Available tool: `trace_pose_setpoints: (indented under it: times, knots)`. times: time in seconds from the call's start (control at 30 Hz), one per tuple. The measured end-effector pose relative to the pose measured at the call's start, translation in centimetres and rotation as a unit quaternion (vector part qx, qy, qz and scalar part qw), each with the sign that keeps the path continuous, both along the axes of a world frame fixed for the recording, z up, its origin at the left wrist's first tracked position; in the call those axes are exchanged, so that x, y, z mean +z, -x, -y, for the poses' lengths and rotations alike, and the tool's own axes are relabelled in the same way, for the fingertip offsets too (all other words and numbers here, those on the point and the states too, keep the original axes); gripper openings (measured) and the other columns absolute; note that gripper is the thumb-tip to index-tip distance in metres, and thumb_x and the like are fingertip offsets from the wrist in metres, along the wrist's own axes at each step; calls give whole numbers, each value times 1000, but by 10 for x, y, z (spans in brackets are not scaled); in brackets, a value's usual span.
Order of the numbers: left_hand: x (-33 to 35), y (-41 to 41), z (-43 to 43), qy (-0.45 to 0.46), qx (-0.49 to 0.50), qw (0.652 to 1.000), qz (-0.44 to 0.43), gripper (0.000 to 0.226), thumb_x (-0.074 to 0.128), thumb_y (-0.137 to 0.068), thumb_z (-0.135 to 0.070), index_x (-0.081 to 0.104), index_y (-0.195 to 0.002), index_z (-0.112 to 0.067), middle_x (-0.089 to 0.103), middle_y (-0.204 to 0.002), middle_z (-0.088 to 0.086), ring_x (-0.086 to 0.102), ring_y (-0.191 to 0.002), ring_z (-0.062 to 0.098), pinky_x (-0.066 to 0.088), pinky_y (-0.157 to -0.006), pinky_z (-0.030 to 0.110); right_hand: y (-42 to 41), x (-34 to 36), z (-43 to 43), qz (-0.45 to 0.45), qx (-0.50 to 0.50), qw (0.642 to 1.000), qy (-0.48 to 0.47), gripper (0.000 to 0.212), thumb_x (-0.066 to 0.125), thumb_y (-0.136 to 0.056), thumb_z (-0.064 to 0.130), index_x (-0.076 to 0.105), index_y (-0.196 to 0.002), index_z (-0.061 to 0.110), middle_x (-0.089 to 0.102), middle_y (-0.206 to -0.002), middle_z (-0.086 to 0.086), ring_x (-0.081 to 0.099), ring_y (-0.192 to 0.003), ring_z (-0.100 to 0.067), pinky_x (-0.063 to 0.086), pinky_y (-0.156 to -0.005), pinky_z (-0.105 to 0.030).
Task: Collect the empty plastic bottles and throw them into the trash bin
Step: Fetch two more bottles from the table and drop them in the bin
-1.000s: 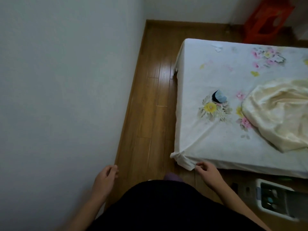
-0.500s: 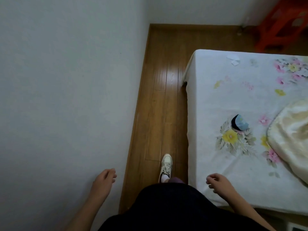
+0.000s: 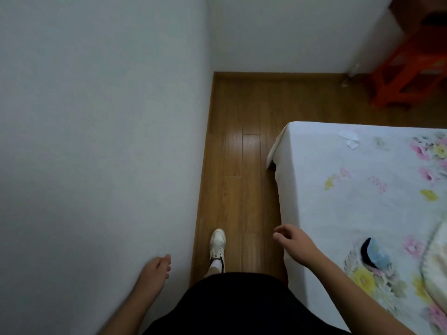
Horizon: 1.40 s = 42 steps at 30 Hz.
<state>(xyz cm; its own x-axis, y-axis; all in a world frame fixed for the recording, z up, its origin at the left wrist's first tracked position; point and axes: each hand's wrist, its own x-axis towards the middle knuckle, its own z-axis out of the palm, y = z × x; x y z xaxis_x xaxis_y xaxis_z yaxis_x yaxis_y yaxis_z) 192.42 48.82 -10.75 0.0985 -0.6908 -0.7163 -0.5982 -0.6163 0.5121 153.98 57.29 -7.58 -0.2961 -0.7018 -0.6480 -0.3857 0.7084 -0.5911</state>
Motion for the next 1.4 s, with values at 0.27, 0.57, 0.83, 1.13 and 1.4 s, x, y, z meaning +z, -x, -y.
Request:
trace_pose_setpoints:
  times: [0.27,0.57,0.83,1.13,1.4]
  knots:
    - [18,165,187,36,-223,974,-20,36,42,-102,-49,64,-89,-23,71,-96,1,68,-91,20,53,-85,37,58,-4,79,-41,-160,986,-37,24,62,-95,28,68,-112,12,70,-101,-4,66,-93,-19,51,-79,-33]
    - [18,282,326,46,-330,943,-8,35,42,-103,-48,64,-91,-24,68,-88,1,65,-83,16,49,-71,30,151,-27,147,-25,-218,972,-89,19,63,-95,21,68,-109,8,72,-102,-13,66,-95,-28,54,-86,-43]
    - [6,309,448,48,-194,979,31,35,48,-104,-38,67,-89,-13,71,-92,9,68,-84,25,54,-78,39,278,-4,336,-21,-123,991,-40,26,61,-96,30,66,-114,13,70,-106,-6,67,-97,-21,54,-88,-40]
    - [-9,335,557,-8,-97,994,42,25,52,-103,-28,67,-101,-8,71,-96,15,63,-72,25,44,-64,33,365,17,516,19,-81,996,24,23,59,-97,31,65,-117,20,68,-107,1,64,-102,-15,53,-86,-29]
    - [-23,419,729,-42,-166,984,49,30,51,-103,-32,66,-101,-6,71,-92,15,64,-74,29,44,-64,33,430,-19,555,58,-244,963,-102,15,60,-96,24,67,-89,12,72,-95,-14,66,-81,-21,52,-73,-33]
